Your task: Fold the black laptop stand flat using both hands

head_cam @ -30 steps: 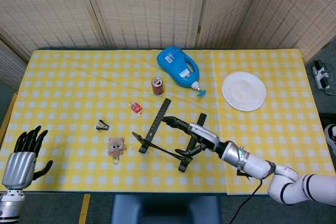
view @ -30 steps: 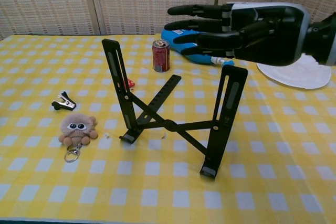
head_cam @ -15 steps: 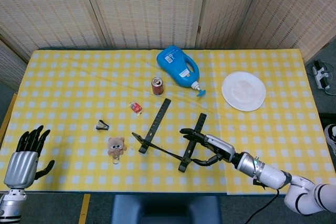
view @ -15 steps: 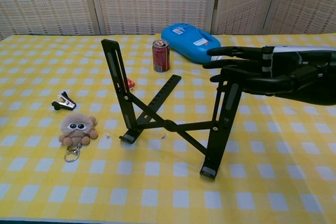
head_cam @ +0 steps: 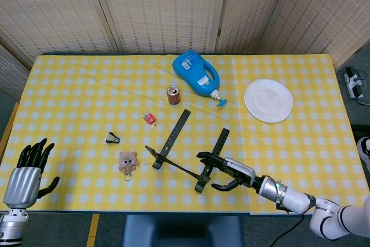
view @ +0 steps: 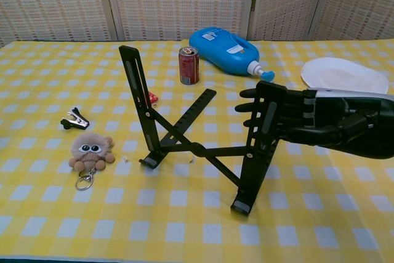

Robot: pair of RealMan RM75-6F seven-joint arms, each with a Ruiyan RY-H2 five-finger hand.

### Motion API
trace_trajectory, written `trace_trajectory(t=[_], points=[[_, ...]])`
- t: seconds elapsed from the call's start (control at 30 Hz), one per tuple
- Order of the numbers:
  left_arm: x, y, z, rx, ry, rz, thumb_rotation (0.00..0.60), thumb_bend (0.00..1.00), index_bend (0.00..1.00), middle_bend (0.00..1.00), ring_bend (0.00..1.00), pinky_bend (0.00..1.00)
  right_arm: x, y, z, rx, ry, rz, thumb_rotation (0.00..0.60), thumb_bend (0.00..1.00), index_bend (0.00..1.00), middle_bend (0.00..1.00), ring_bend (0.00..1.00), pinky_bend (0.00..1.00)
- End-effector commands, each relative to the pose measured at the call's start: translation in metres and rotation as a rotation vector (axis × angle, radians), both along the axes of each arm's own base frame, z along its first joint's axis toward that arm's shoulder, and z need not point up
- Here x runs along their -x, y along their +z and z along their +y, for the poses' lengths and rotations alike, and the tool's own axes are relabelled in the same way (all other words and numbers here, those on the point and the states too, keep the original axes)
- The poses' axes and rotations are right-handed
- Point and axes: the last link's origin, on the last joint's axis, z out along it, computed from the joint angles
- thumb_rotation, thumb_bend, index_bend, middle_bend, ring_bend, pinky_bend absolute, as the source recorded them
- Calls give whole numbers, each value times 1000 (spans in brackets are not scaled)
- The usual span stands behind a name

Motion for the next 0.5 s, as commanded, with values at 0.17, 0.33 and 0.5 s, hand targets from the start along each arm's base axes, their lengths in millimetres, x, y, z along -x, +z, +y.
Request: trace_trajectory(t=[0.17,0.33,0.5], points=[[-2,-2,0,6,-6,0,600,315,88,29,16,0,8,-5,9,-14,-7,-7,600,402,0,46,48,0],[-3,-2,-1,5,-4,1,600,315,87,29,16,0,13,-11,15,-23,-8,0,600,402,0,46,38,0],[-3,-2,-1,4,-3,-1,600,316,87,29,16,0,19,-16,22,-27,-7,7,600,403,0,46,31,0]])
